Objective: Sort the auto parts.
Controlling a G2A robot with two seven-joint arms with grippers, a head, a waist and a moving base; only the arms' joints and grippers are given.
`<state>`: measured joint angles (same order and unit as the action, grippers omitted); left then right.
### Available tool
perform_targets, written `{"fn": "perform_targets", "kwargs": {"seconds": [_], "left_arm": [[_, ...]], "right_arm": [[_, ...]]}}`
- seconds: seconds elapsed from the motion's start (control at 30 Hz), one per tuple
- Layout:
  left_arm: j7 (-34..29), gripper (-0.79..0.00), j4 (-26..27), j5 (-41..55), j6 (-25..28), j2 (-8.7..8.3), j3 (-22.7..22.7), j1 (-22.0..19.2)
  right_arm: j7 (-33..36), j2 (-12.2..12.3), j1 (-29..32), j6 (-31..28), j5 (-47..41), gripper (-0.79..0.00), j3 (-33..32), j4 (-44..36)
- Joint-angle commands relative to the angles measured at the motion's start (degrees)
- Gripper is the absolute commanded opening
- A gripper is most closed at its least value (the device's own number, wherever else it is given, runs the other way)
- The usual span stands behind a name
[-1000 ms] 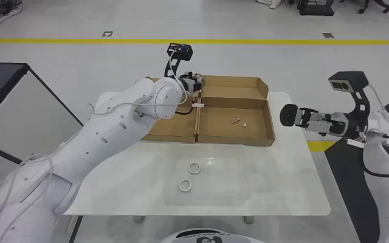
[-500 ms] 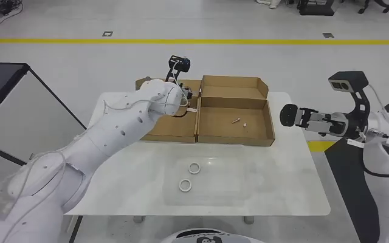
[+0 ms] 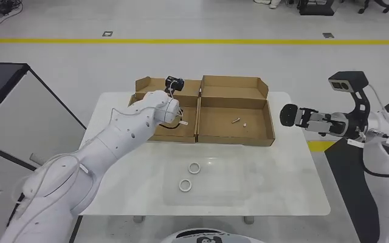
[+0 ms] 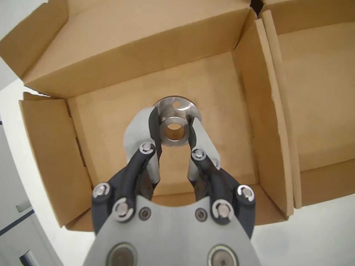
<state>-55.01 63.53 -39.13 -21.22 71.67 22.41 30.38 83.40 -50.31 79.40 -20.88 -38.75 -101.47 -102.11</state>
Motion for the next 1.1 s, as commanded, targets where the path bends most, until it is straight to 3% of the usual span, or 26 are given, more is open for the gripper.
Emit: {"fn": "perform_targets", "kwargs": {"seconds": [0.0, 0.8, 0.83, 0.87, 0.9, 0.93, 1.0, 1.07], "left_arm": [[-0.2, -0.785, -0.5, -0.2, 0.3, 0.27, 0.1, 0.5], [-2.9, -0.763, -2.5, -4.7, 2.5, 3.62, 1.0, 4.3], [-3.0, -0.523, -2.6, -4.9, 2.6, 3.70, 1.1, 4.3], [-3.1, -0.459, -2.6, -5.0, 2.7, 3.78, 1.3, 4.4], [-3.3, -0.296, -2.7, -5.2, 2.9, 3.85, 1.5, 4.5], [-3.4, -0.080, -2.7, -5.4, 2.9, 3.92, 1.6, 4.5], [-3.5, -0.006, -2.6, -5.8, 2.9, 4.03, 2.0, 4.7], [-3.8, 0.000, -2.6, -6.4, 2.8, 4.09, 2.4, 4.8]], "right_arm": [[0.0, 0.0, 0.0, 0.0, 0.0, 0.000, 0.0, 0.0], [0.0, 0.0, 0.0, 0.0, 0.0, 0.000, 0.0, 0.0], [0.0, 0.0, 0.0, 0.0, 0.0, 0.000, 0.0, 0.0], [0.0, 0.0, 0.0, 0.0, 0.0, 0.000, 0.0, 0.0], [0.0, 0.0, 0.0, 0.0, 0.0, 0.000, 0.0, 0.0], [0.0, 0.0, 0.0, 0.0, 0.0, 0.000, 0.0, 0.0], [0.0, 0.0, 0.0, 0.0, 0.0, 0.000, 0.0, 0.0], [0.0, 0.0, 0.0, 0.0, 0.0, 0.000, 0.0, 0.0]]}}
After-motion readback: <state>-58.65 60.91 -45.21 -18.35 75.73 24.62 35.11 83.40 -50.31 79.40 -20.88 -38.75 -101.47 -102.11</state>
